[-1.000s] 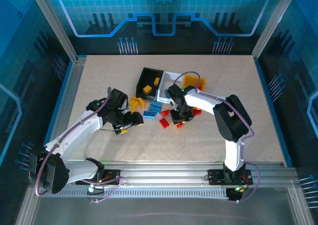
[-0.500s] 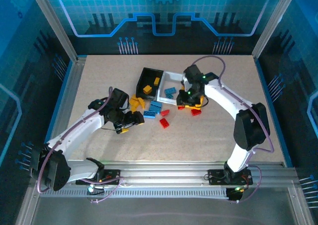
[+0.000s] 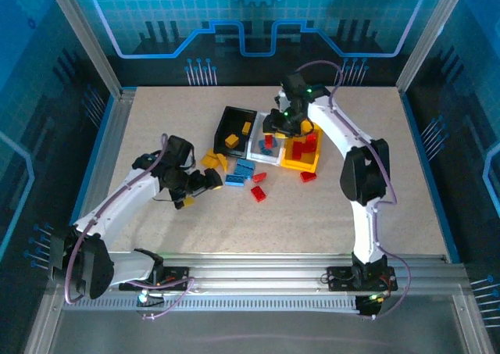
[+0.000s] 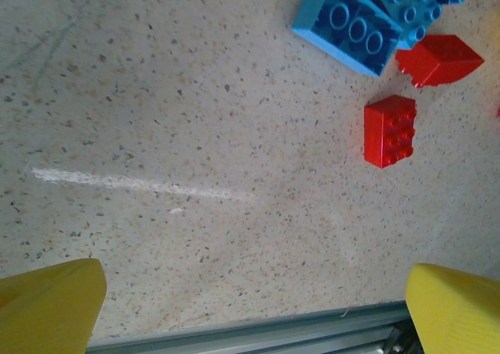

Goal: Sort the legos into containers by color

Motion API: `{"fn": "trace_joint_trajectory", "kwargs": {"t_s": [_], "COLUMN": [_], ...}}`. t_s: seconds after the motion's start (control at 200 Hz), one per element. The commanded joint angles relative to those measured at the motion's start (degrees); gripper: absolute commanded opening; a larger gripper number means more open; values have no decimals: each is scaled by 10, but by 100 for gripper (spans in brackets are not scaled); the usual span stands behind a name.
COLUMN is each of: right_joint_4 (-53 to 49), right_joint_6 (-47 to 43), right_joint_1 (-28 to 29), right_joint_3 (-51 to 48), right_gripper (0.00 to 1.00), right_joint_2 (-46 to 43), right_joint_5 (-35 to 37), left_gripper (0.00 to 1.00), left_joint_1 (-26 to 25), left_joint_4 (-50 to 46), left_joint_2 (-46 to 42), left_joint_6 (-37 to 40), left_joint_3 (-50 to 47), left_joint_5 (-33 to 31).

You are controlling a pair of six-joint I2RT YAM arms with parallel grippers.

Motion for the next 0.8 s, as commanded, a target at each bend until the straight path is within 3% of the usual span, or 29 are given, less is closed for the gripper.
{"fn": "trace_joint_trajectory", "kwargs": {"t_s": [0.0, 0.15, 0.36, 0.475, 0.635, 0.795], "right_joint_4": [-53, -52, 32, -31, -122, -82], "right_joint_6": [-2, -1, -15, -63, -192, -286], "right_joint_1": [-13, -15, -1, 3, 40, 40], "right_joint_3": [65, 44, -137, -38, 150, 170], "right_gripper": [53, 58, 58, 56, 57, 60], "right_joint_2": [17, -15, -126, -49, 79, 121], "right_joint_5": [-6, -1, 28, 47, 179, 209], "left_gripper": [99, 99, 99, 99, 99, 99], "left_joint_1": [12, 17, 19, 21, 21, 22], "left_joint_4": [-15, -20, -19, -11, 2, -14], "left_joint_2": [1, 13, 40, 61, 72, 73], "left_joint_6": [11, 25, 36, 36, 29, 41], "left_joint_3": [9, 16, 30, 39, 41, 39], "left_joint_5": [14, 12, 10, 18, 35, 38]}}
